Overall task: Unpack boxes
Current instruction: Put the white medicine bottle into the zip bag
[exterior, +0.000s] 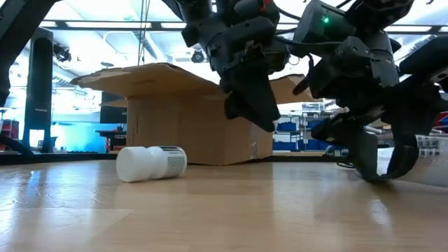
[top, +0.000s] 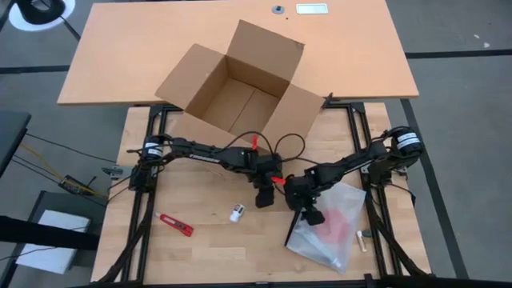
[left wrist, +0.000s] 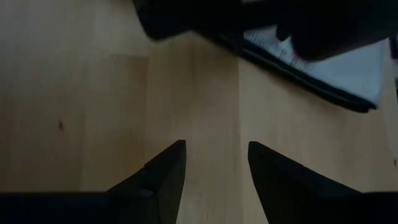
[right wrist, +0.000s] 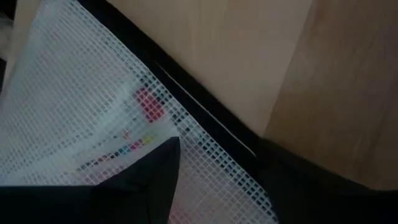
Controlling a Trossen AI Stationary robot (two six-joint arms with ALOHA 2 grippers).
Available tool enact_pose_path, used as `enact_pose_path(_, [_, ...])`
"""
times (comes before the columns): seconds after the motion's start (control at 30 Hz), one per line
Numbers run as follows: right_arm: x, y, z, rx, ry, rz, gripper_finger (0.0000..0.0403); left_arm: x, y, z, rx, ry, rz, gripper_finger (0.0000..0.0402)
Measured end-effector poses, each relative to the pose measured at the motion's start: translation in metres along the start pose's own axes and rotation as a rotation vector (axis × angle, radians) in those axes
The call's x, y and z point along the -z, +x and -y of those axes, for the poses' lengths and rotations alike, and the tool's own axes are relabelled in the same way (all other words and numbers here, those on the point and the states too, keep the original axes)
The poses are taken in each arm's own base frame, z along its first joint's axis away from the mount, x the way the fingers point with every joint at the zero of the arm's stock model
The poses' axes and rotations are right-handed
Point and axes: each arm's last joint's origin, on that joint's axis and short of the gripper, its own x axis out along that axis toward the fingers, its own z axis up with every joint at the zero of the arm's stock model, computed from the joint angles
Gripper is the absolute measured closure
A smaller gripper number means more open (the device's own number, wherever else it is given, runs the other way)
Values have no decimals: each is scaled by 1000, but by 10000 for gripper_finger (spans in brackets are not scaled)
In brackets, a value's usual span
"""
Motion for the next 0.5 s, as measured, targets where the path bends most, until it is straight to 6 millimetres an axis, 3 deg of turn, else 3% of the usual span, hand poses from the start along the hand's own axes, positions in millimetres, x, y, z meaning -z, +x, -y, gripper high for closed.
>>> enact_pose_path(0.1, [2,2,0,3,-7,-21,236,-1,0,0,1,2,14,216])
enact_pose_path(0.3, [5,3,0,24,-10,-44,377,-3,0,1,4,5,29,216])
enact_pose_path(0.5, [3,-3,-5,58,6,-50,399,-2,-3,2,4,-16,20,216])
